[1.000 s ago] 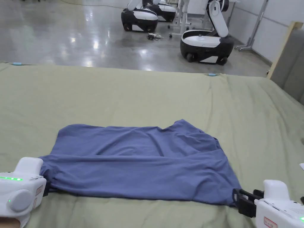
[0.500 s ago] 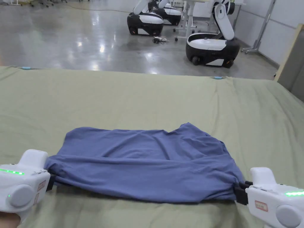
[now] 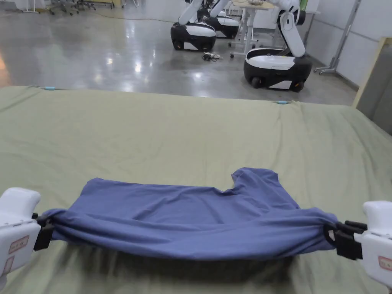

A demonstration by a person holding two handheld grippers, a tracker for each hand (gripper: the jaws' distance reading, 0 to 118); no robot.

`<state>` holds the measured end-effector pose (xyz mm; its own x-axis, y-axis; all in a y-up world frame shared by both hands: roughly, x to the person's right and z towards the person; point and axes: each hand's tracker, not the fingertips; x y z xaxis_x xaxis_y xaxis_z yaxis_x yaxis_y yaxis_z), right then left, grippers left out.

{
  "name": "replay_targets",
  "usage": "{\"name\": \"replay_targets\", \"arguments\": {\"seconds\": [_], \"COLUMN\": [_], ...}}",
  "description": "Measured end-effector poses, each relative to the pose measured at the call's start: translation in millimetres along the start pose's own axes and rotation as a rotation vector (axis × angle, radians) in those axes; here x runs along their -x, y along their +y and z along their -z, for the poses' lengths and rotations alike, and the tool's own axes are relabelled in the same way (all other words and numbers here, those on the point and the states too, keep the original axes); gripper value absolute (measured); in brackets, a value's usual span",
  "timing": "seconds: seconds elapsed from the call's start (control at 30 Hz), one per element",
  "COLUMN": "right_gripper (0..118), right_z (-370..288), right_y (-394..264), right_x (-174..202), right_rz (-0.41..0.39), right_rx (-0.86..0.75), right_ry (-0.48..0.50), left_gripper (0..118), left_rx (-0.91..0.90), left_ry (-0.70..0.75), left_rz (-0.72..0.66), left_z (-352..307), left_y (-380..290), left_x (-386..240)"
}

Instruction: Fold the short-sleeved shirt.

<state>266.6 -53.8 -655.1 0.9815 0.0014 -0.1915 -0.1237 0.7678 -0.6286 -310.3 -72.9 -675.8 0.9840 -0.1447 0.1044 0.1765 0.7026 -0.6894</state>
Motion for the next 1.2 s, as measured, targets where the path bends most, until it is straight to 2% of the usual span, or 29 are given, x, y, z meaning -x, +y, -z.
{"name": "replay_targets", "arguments": {"seconds": [0.1,0.33,0.37,0.4,0.43,0.47,0.57,0.67,0.77,0.83,0.87,0.9,0.93,0.97,1.0,1.07,1.2], "right_gripper": [13,14,24,43,66,88,90,90,90,89,81,62,34,7,6,6,6], "right_z": [13.4,47.5,46.9,44.0,42.2,36.6,15.2,13.4,11.6,17.1,20.6,23.0,24.8,33.4,35.5,39.6,49.7], "right_y": [-38.1,-96.0,-97.7,-97.8,-97.8,-94.0,-71.3,-43.3,-12.5,-1.8,1.8,5.3,7.3,7.9,9.8,16.8,18.5], "right_x": [4.5,-2.3,-4.5,-5.4,-6.9,-5.7,10.1,34.9,66.2,77.4,84.0,90.9,95.9,94.8,96.3,98.7,93.3], "right_rz": [-0.005,0.095,0.111,0.123,0.124,0.106,0.049,-0.004,0.021,0.052,0.044,0.029,0.011,0.006,0.011,0.015,-0.015], "right_rx": [0.075,0.150,0.148,0.131,0.113,0.086,-0.033,-0.173,-0.326,-0.367,-0.366,-0.386,-0.403,-0.413,-0.415,-0.391,-0.381], "right_ry": [-0.019,-0.013,-0.009,-0.011,-0.026,-0.028,-0.007,-0.020,-0.027,-0.006,-0.023,-0.061,-0.080,-0.087,-0.066,-0.023,-0.025], "left_gripper": [6,8,30,67,99,107,107,107,107,106,103,94,74,28,6,6,6], "left_rx": [0.048,0.120,0.105,0.099,0.099,0.088,-0.053,-0.206,-0.323,-0.380,-0.380,-0.384,-0.387,-0.376,-0.364,-0.339,-0.254], "left_ry": [-0.021,-0.029,-0.028,-0.020,-0.003,0.013,0.122,0.103,0.028,0.047,0.049,0.052,0.050,0.033,0.027,0.034,0.076], "left_rz": [-0.036,-0.128,-0.137,-0.139,-0.131,-0.116,-0.071,-0.062,-0.074,-0.069,-0.054,-0.039,-0.026,-0.002,0.007,0.017,-0.007], "left_z": [2.7,27.4,26.2,23.7,19.1,10.4,-18.4,-32.9,-31.1,-26.7,-22.5,-19.5,-16.2,-10.8,-0.5,9.9,35.0], "left_y": [-36.4,-91.2,-94.2,-94.5,-92.4,-89.7,-71.3,-40.3,-14.2,-3.9,-1.0,2.6,5.7,9.9,12.6,17.6,30.2], "left_x": [-1.6,-4.6,-5.1,-5.7,-6.2,-7.2,-13.3,-28.7,-50.8,-66.2,-72.0,-77.8,-81.8,-84.1,-82.8,-79.3,-51.7]}}
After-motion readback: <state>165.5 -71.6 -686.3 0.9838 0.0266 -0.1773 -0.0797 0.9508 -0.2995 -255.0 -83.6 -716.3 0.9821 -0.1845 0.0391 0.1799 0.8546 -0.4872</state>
